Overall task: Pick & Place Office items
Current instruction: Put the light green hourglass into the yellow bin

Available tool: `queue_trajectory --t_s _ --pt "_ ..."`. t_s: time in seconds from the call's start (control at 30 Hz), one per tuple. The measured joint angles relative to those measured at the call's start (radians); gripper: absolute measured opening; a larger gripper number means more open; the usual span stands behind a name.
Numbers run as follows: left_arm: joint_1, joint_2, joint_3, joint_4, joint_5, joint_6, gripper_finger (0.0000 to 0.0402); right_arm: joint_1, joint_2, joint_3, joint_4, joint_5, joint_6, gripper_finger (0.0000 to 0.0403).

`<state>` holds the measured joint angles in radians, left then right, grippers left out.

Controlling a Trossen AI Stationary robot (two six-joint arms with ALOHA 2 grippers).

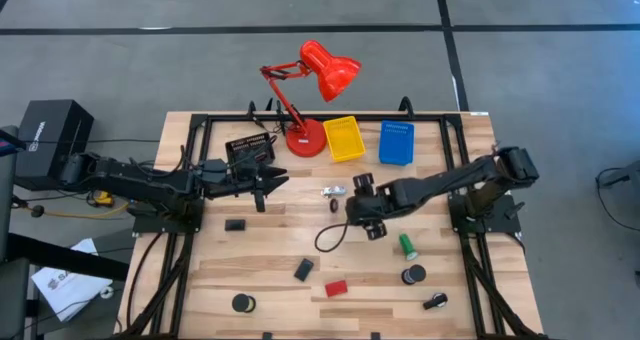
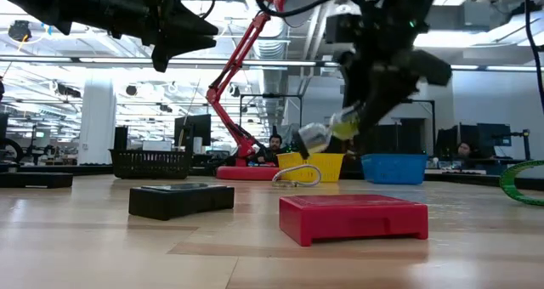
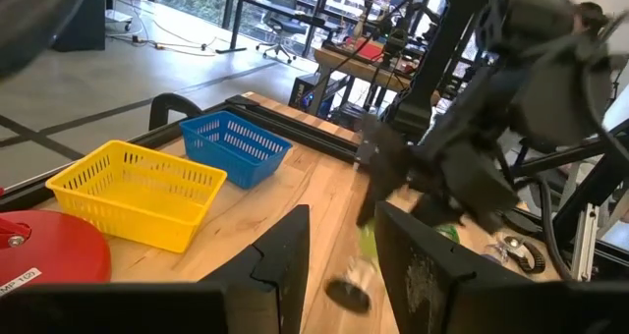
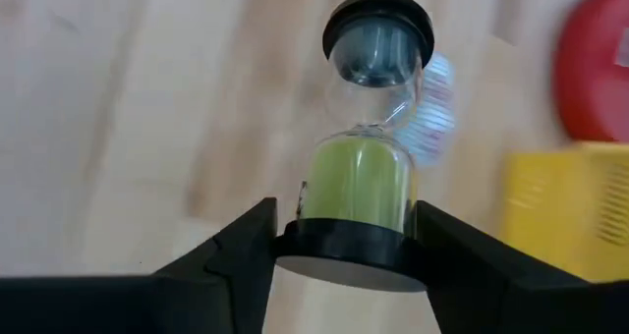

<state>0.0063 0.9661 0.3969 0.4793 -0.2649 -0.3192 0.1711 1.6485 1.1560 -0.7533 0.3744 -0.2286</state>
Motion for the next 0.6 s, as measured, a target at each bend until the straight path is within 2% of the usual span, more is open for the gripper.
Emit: queue_trajectory --t_s 0.17,0.3,0.43,0.6 --pt "0.0 0.0 0.0 0.0 0.0 0.0 0.0112 -0.067 0.0 0.112 -0.183 0.087 -0.115 0.0203" --pt "0.0 0.0 0.0 0.0 0.0 0.0 0.0112 -0.146 0.0 0.152 -0.198 0.095 -0.233 0.0219" --pt "0.0 0.0 0.0 0.0 0.0 0.0 0.0112 -0.238 0.0 0.167 -0.194 0.095 -0.328 0.0199" --pt "0.0 0.0 0.0 0.0 0.0 0.0 0.0112 -0.356 0.002 0.168 -0.15 0.095 -0.402 0.0197"
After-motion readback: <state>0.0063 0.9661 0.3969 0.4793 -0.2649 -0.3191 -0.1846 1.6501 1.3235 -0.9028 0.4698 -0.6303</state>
